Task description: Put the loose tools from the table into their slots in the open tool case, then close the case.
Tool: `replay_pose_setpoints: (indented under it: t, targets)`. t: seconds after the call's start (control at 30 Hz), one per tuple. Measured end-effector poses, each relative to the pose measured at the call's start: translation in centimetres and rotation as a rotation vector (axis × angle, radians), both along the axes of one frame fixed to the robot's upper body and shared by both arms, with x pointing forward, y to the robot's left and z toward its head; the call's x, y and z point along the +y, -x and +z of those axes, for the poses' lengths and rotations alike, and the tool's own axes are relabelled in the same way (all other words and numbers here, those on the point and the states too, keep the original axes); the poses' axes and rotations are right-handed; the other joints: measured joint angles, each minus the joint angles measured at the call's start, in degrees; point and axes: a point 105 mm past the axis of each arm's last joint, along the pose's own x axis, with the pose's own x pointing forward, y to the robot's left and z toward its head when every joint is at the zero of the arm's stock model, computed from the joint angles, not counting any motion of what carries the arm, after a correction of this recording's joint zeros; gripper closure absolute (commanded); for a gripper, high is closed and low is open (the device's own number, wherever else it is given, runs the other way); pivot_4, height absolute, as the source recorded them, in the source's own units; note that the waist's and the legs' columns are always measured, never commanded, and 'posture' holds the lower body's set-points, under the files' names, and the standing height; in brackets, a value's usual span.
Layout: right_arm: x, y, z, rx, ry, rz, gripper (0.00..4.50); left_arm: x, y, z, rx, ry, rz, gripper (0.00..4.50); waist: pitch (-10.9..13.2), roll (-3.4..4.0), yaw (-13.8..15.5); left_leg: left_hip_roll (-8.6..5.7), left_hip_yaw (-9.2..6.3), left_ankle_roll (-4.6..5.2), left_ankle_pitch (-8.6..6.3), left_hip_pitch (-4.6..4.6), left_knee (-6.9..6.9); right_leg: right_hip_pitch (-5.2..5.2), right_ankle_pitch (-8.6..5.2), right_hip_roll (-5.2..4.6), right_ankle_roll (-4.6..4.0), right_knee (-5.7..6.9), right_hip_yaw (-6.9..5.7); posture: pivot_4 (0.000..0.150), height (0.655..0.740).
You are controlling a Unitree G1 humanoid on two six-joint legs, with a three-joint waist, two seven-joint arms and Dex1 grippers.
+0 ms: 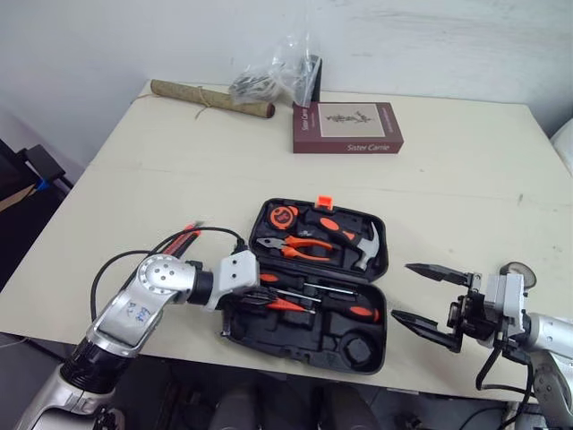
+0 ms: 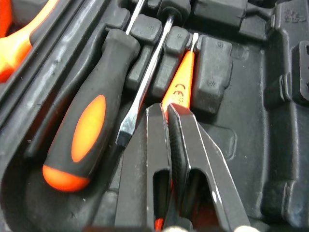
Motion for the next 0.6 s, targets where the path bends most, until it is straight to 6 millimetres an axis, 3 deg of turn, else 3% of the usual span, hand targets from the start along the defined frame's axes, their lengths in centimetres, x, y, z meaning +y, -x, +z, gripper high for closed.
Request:
replay_pose_setpoints:
  t: [0.07,0.13,0.2,0.23,0.3,0.37,0.43,0.53,0.6]
  targets:
    - [-1.2,0.2,0.6,-0.013,0.028,-0.032,0.0,0.8,-0.4,2.0,-0.065,0.12,0.05,4.42,0.05,-0.07,0.2,0.01,-0.03,0.0,0.0,-0.05,0.06,-0.04,0.0,0.0,0.0,0.04,-0.03,0.15,0.74]
    - [-3.0,0.7,1.3,-0.029,0.049,-0.091,0.0,3.8,-1.2,4.7,-0.178,0.18,0.161,3.88,0.07,-0.13,0.24,0.03,-0.04,0.0,0.0,0.0,0.01,0.02,0.0,0.0,0.0,-0.01,-0.06,0.15,0.74]
    - [-5.2,1.3,1.3,-0.034,0.073,-0.172,0.0,7.6,-1.5,6.1,-0.242,0.187,0.288,3.14,0.06,-0.12,0.22,0.01,-0.02,0.02,-0.01,0.07,-0.09,0.08,0.0,0.0,0.0,-0.1,-0.07,0.15,0.74]
    - [-6.4,1.6,1.2,-0.029,0.079,-0.219,0.0,9.1,-1.5,6.3,-0.252,0.186,0.345,2.64,0.06,-0.12,0.21,0.01,-0.01,0.05,-0.03,0.06,-0.1,0.08,0.0,-0.01,0.0,-0.14,-0.07,0.15,0.74]
    - [-10.1,2.9,0.1,-0.002,0.114,-0.362,0.0,14.5,-1.4,6.0,-0.265,0.18,0.547,1.81,0.07,-0.13,0.11,-0.01,0.02,0.16,-0.1,0.07,-0.11,0.07,0.0,-0.03,0.0,-0.19,-0.05,0.15,0.74]
    - [-12.7,4.2,-0.7,0.018,0.139,-0.466,0.0,19.2,-1.1,5.4,-0.273,0.16,0.724,1.13,0.1,-0.19,0.05,-0.01,0.03,0.37,-0.22,0.08,-0.16,0.06,0.0,-0.03,0.0,-0.21,-0.05,0.15,0.74]
    - [-15.1,5.8,-1.5,0.042,0.171,-0.57,0.0,24.8,0.1,5.2,-0.293,0.142,0.939,0.14,0.12,-0.22,-0.09,0.01,0.03,0.37,-0.25,0.12,-0.21,0.05,0.0,-0.04,0.0,-0.2,-0.05,0.15,0.74]
    - [-17.9,7.7,-2.3,0.05,0.196,-0.711,0.0,31.1,3.1,4.5,-0.299,0.076,1.173,0.03,0.09,-0.27,-0.59,0.01,0.03,0.35,-0.36,0.17,-0.27,0.06,-0.01,-0.11,-0.01,-0.2,-0.04,0.15,0.74]
    - [-19.2,8.5,-2.6,0.05,0.202,-0.785,0.0,33.1,4.8,3.6,-0.28,0.052,1.259,0.03,0.09,-0.26,-1.12,0.01,0.03,0.33,-0.4,0.17,-0.29,0.05,-0.01,-0.16,-0.02,-0.2,-0.03,0.15,0.74]
